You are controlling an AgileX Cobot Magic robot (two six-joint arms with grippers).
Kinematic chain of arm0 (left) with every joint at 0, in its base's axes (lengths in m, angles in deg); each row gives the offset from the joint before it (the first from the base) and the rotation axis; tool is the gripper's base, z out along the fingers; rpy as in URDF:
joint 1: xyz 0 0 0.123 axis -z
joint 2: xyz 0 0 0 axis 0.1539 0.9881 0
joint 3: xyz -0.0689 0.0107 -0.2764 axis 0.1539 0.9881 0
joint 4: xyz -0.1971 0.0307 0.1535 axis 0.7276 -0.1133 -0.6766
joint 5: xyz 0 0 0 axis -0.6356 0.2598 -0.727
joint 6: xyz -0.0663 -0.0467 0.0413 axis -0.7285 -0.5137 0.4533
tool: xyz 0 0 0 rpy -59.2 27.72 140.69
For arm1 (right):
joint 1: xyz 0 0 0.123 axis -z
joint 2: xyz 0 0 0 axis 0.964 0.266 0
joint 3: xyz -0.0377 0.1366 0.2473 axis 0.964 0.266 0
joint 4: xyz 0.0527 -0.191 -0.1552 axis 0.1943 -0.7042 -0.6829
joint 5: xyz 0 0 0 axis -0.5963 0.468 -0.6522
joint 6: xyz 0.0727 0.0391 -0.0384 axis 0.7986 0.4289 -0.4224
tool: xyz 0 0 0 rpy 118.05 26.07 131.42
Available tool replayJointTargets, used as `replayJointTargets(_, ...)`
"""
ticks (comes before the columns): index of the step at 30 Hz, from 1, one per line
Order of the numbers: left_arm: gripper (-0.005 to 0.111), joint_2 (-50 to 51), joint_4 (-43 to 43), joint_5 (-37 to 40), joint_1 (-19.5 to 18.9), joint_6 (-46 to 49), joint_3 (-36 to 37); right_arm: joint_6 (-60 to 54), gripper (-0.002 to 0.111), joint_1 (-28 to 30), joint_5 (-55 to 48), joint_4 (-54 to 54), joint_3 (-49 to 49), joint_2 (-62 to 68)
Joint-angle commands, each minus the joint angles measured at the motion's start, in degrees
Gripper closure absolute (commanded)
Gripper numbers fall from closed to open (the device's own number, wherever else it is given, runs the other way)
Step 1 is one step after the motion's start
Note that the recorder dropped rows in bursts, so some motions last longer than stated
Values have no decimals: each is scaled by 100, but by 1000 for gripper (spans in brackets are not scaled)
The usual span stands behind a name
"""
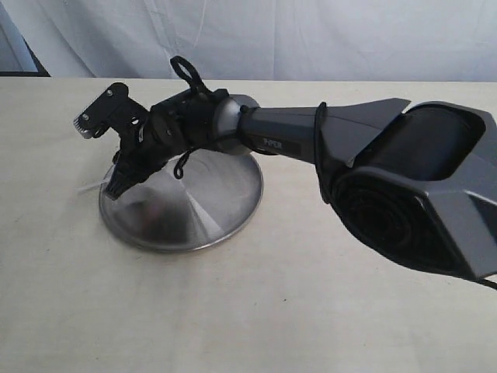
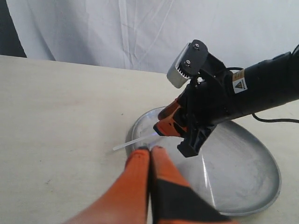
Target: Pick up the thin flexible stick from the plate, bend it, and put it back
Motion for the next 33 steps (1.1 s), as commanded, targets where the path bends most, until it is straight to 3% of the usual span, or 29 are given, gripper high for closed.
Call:
replayJointTargets(1,107,-34,-14,-7,15,-5,22,196,72,17,678,472,10,101)
replayJointTargets(6,107,-34,-14,-7,15,-5,22,1248,75,17,1209,483,10,232)
replayJointTargets(13,107,-34,-14,-7,15,-5,22,1324,107,17,420,271,10,355)
replayJointTargets(20,107,-34,-14,-7,15,-5,22,1324,108,17,-1546,-495,-254,324)
replayJointTargets(27,107,-34,-14,-7,15,-5,22,1299,108,17,-2382,-612,-320,-4)
replayJointTargets(30,107,-34,-14,-7,15,-5,22,1302,108,17,-2262,-698,-320,-152)
replayJointTargets(33,107,-34,-14,-7,15,-5,22,1610,108,17,-1083,-698,-320,-209)
